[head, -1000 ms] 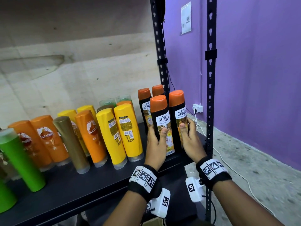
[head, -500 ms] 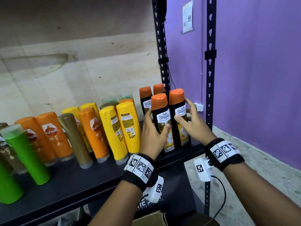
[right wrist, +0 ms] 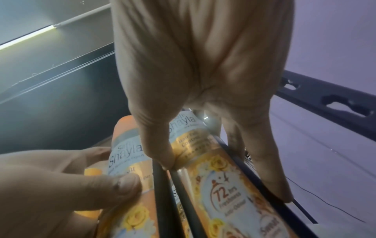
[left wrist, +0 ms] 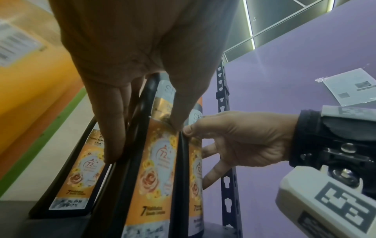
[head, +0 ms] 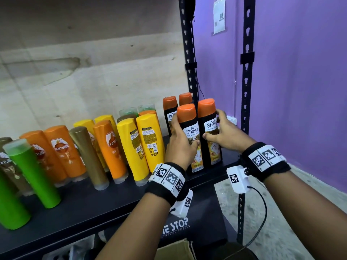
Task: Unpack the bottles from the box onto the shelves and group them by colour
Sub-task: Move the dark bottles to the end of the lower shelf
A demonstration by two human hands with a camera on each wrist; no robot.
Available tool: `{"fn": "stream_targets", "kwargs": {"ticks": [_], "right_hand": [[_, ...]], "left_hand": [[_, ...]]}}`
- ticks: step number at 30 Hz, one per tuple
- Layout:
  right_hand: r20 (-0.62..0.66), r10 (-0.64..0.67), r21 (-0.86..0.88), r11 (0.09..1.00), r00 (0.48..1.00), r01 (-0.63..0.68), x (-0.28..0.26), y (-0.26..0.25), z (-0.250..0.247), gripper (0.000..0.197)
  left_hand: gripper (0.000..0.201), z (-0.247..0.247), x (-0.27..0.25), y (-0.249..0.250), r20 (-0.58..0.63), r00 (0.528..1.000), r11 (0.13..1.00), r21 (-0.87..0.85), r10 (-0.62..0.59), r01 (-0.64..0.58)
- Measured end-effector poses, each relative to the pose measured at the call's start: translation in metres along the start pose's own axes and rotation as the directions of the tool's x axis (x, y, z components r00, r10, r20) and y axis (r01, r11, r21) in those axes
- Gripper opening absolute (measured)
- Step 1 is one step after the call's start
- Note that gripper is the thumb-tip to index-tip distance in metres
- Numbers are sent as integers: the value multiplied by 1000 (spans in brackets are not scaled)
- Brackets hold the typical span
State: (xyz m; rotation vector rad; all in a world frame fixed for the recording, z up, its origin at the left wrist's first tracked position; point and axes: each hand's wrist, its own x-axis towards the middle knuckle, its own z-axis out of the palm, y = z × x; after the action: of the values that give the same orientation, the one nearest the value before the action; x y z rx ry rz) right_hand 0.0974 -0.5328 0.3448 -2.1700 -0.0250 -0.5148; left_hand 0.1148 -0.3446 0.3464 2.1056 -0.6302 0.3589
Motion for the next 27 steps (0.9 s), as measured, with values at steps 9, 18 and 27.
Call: {"fn": "stream_targets", "kwargs": {"ticks": [9, 18, 27], "right_hand": [[-92, 10, -71, 997, 996, -17, 24, 5, 15, 93], [-109, 48, -60, 997, 993, -55, 63, 10, 31, 95], [-83, 101, -50, 993, 991, -105, 89, 7, 41, 94]], "left_hand": [[99, 11, 18, -5, -42, 995, 995, -46, -86, 84], [96, 21, 49, -7, -61, 976, 975, -94, -209, 203], [97, 28, 74, -12, -60, 948, 947, -104, -312, 305]]}}
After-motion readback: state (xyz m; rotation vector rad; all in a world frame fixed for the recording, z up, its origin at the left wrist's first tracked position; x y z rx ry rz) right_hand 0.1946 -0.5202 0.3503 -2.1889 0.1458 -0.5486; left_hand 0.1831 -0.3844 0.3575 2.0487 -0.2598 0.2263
